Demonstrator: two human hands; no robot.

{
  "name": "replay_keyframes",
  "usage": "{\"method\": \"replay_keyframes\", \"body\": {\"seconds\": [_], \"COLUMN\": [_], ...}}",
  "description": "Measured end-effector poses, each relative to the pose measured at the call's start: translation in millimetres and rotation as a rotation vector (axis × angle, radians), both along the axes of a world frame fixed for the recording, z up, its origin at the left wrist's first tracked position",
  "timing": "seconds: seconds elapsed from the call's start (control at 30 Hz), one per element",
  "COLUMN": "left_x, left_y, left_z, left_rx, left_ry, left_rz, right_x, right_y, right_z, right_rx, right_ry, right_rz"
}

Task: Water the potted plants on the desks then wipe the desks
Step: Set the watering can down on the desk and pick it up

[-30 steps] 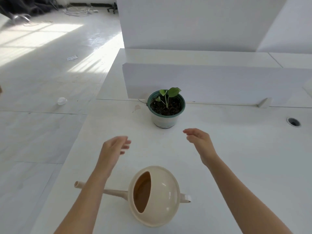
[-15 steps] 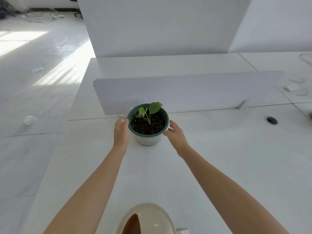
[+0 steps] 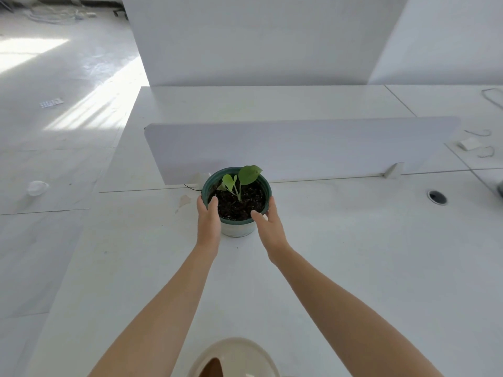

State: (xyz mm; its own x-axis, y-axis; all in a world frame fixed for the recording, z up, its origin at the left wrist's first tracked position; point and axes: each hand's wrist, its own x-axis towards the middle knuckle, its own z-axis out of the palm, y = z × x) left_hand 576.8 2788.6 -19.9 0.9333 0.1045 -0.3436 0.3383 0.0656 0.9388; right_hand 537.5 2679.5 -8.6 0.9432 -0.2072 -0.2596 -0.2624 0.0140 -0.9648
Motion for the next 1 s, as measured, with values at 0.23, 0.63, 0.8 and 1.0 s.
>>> {"method": "replay_keyframes", "body": {"seconds": [0.23, 0.63, 0.8, 1.0], "left_x": [-33, 11, -1, -30], "left_y": [-19, 16, 5, -10], "left_z": [5, -13, -16, -16], "left_rx": [-0.080, -0.064, -0.093, -0.068], "left_ry": [-0.049, 0.010, -0.039, -0.176], "left_rz": [0.085, -0.055, -0.060, -0.020], "right_x": [27, -5, 4, 24], "right_y": [-21, 11, 11, -4], "right_z": [19, -1, 3, 10], "right_rx": [0.001, 0.077, 0.106, 0.060], "right_ry": [0.088, 0.072, 0.091, 0.225], "right_rz": [0.042, -0.139, -0.113, -0.043]}}
